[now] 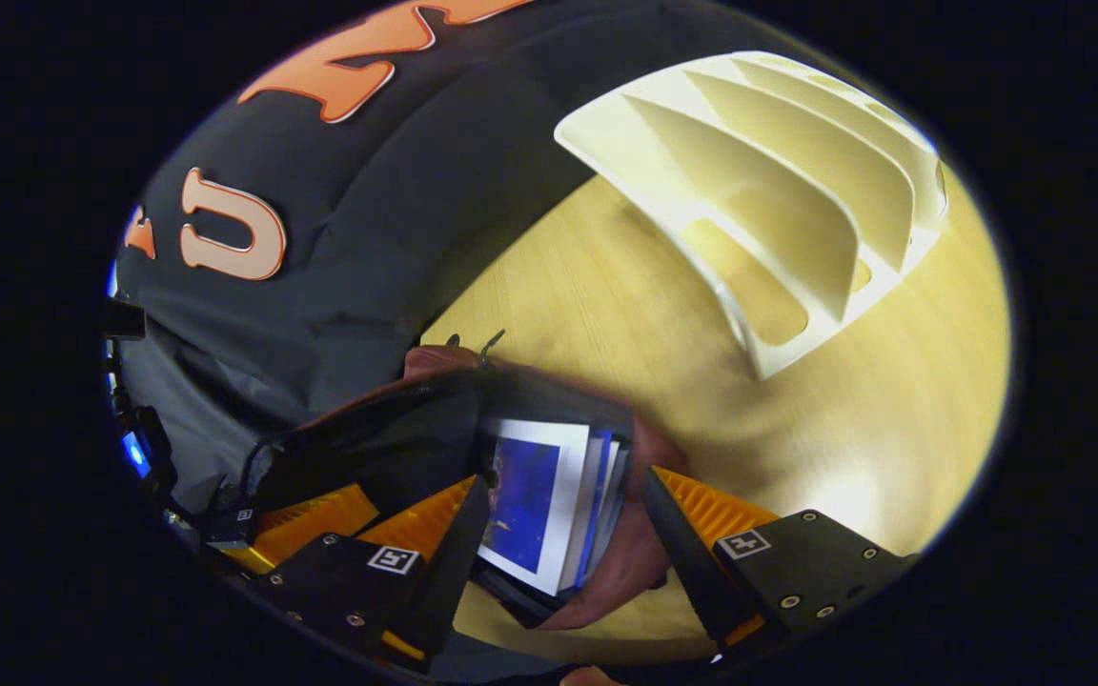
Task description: Open the schoolbag, grab two books from the bookshelf and put them into the schoolbag.
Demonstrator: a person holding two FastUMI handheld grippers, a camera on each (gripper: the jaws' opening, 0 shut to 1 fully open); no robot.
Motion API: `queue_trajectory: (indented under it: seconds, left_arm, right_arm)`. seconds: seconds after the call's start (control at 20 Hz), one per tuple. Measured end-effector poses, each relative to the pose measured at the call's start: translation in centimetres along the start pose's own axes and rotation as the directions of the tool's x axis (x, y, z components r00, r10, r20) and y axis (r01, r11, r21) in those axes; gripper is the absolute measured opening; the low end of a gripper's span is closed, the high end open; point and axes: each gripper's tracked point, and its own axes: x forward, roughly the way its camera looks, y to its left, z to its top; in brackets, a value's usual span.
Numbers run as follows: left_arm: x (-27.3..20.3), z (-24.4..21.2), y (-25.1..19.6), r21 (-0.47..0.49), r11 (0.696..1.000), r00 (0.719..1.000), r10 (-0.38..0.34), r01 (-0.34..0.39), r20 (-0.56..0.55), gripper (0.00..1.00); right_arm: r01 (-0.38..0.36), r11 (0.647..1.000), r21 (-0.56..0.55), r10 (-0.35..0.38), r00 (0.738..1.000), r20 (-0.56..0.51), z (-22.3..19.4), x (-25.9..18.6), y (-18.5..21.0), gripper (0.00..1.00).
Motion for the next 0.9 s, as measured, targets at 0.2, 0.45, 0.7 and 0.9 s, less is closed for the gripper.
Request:
queue_trajectory:
  seconds: [0.2, 0.45, 0.7, 0.9]
  left_arm:
    - [0.8, -0.7, -1.4, -0.024, 0.998, 0.998, 0.06, -0.06, -0.012, 0.14]
    - [1.7, -1.1, -3.5, -0.055, 0.985, 0.987, 0.16, -0.161, -0.026, 0.28]
    - [2.7, 0.3, -8.3, -0.124, 0.978, 0.985, 0.172, -0.17, 0.011, 0.7]
    - [2.8, 4.8, -12.4, -0.152, 0.965, 0.961, 0.236, -0.214, 0.143, 0.88]
  right_arm:
    - [0.022, 0.998, -0.067, -0.018, 0.998, 0.059, 2.9, -3.7, -2.8, 0.97]
    - [0.054, 0.985, -0.164, -0.033, 0.991, 0.126, 7.5, -9.0, -7.0, 0.97]
    - [0.098, 0.954, -0.284, -0.044, 0.98, 0.193, 12.0, -13.4, -10.5, 0.97]
    - [0.138, 0.92, -0.367, -0.032, 0.959, 0.281, 16.1, -17.4, -11.5, 0.97]
